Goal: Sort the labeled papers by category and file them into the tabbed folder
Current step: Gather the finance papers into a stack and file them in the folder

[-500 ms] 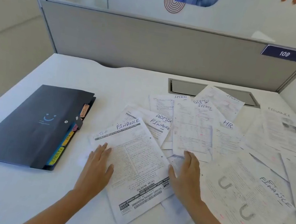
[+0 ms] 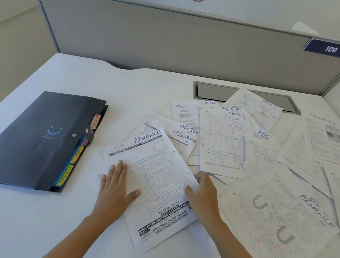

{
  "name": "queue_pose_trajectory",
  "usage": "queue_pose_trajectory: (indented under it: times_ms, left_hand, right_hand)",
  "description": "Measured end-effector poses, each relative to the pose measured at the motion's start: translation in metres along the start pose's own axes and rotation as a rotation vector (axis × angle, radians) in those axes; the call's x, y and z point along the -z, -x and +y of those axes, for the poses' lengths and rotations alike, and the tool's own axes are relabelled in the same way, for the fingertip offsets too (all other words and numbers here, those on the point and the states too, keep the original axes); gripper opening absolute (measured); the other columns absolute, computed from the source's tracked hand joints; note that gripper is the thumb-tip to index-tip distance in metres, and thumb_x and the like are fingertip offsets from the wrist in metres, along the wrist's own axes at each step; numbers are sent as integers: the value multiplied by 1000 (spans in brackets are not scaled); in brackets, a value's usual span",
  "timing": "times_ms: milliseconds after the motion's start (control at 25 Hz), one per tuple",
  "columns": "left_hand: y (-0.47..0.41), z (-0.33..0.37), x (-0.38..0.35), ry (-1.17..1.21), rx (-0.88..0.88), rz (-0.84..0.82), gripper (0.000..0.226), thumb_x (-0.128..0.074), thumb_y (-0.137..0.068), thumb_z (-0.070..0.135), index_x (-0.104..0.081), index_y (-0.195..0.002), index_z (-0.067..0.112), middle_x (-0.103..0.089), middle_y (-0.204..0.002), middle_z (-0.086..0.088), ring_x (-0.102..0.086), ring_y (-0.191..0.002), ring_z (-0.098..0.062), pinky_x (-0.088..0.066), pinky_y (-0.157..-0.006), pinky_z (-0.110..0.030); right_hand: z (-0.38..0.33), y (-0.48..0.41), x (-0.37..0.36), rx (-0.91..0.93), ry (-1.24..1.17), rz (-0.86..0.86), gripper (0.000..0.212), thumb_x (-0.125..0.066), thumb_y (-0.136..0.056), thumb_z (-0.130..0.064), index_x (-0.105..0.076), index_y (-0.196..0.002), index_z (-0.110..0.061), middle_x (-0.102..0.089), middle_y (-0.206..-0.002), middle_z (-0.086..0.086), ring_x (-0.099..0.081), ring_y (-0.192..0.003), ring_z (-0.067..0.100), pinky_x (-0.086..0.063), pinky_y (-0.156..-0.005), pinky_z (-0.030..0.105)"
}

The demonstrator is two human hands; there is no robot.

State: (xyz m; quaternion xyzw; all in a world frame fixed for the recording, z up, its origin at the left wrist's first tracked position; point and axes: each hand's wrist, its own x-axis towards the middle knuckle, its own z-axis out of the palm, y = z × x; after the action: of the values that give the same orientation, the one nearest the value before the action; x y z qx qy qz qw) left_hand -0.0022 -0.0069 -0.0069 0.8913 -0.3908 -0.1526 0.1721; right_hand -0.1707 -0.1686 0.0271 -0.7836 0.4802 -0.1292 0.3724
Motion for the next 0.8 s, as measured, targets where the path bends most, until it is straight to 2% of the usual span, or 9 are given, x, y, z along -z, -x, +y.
queue_pose_trajectory:
  times_ms: [120, 240, 360, 480, 560, 720, 800]
  left_hand:
    - [-1, 0, 3, 56, 9, -26, 91, -49, -91, 50, 6, -151, 9, 11, -160, -4, 12, -147, -23, 11, -115, -40]
    - [0, 8, 12, 237, 55, 2, 86, -59, -90, 38, -7, -152, 10, 0, -161, -4, 5, -148, -21, 6, -119, -42]
    - [6, 19, 19, 377, 59, 139, 76, -62, -90, 29, -20, -150, 12, -12, -160, -2, -6, -148, -17, -6, -120, -43]
    - [5, 33, 29, 458, 58, 206, 71, -60, -91, 25, -22, -150, 15, -19, -159, 0, -16, -146, -16, -16, -117, -37]
    - [0, 45, 39, 530, 91, 193, 69, -59, -92, 27, -23, -150, 17, -26, -156, 1, -27, -142, -17, -25, -113, -36]
    - [-13, 68, 57, 858, 139, 40, 48, -49, -96, 38, -41, -141, 25, -51, -136, 11, -55, -120, -11, -42, -99, -29]
    - [-16, 78, 65, 973, 102, -66, 37, -46, -97, 38, -55, -130, 24, -66, -120, 10, -67, -103, -13, -53, -84, -27]
  right_hand:
    - [-2, -4, 7, -25, -64, -52, 8, -58, -90, -10, -58, -98, -8, -59, -90, -3, -55, -70, 6, -42, -45, 10]
    - [0, -4, 15, -9, -118, 27, 5, -60, -89, -10, -65, -88, -9, -64, -81, -1, -57, -68, 10, -43, -48, 8]
    - [4, -2, 27, -21, -208, 137, 7, -63, -88, -11, -69, -89, -15, -67, -79, -7, -61, -72, 7, -42, -55, 9]
    - [10, 1, 43, -71, -305, 240, 8, -64, -87, -14, -69, -91, -18, -68, -78, -11, -62, -70, 5, -41, -55, 8]
    - [17, 3, 52, -108, -397, 308, 9, -65, -87, -15, -70, -89, -22, -70, -79, -10, -66, -76, 11, -45, -61, 15]
    - [28, 5, 57, -230, -695, 346, 6, -70, -81, -18, -73, -84, -22, -74, -83, 5, -69, -87, 32, -57, -80, 46]
    - [29, 7, 58, -247, -764, 328, 9, -71, -79, -17, -73, -88, -18, -74, -86, 10, -69, -90, 36, -58, -78, 47]
